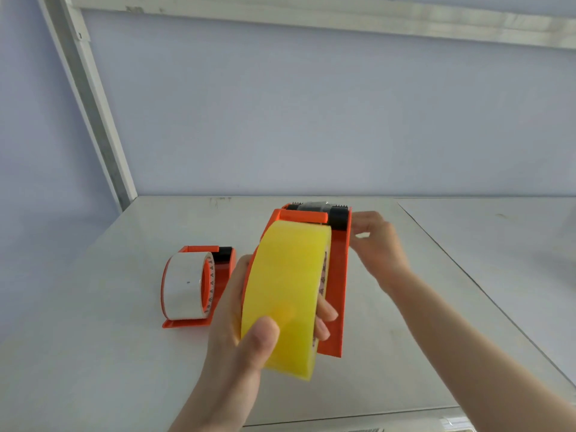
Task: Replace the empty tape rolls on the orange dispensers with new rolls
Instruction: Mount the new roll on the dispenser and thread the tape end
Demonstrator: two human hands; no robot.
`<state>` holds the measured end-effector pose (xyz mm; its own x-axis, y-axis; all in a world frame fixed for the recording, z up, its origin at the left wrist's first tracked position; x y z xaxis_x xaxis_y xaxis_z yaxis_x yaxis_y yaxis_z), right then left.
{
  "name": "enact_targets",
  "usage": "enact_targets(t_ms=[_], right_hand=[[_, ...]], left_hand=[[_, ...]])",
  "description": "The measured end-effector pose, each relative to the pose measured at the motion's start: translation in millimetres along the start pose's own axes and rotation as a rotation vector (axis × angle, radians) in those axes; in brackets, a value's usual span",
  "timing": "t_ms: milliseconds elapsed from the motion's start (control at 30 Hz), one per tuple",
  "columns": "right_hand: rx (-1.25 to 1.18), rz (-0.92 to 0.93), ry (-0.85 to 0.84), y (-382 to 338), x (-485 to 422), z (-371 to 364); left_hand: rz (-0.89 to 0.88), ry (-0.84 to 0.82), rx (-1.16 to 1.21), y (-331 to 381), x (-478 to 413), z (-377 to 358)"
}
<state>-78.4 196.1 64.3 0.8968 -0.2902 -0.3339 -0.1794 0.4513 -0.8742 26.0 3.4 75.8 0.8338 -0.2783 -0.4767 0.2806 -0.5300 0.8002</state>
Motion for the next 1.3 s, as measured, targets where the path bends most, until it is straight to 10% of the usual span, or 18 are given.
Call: enact_targets(t_ms=[233,733,1100,1300], right_hand=[[-0.141,-0.312,-0.027,30,25,-22],[-0.126,-0.353,0.172,36,-22,9],[-0.145,-0.304,-0.074,18,35,-15],[-0.563,-0.432,-0.243,-25,108,-29]], left_hand=[[-0.044,0.062,-0.084,14,-17,-9],[-0.087,-0.106,0.006,42,-10,-26],[-0.280,0.220,-0.051,53,-62,-21],[-0.082,0.097,-0.159,6,-80,-11]])
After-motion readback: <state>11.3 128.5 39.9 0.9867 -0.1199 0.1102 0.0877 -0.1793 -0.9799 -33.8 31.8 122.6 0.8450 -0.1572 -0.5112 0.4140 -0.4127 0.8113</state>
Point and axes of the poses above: each hand's wrist, its own x-axis away from the middle knuckle, its own z-axis out of the back of the hand, y = z × x, the point moved 3 cm from there along -x, towards the middle knuckle, and after that the axes turned 2 degrees about z, right-handed, at the moved point
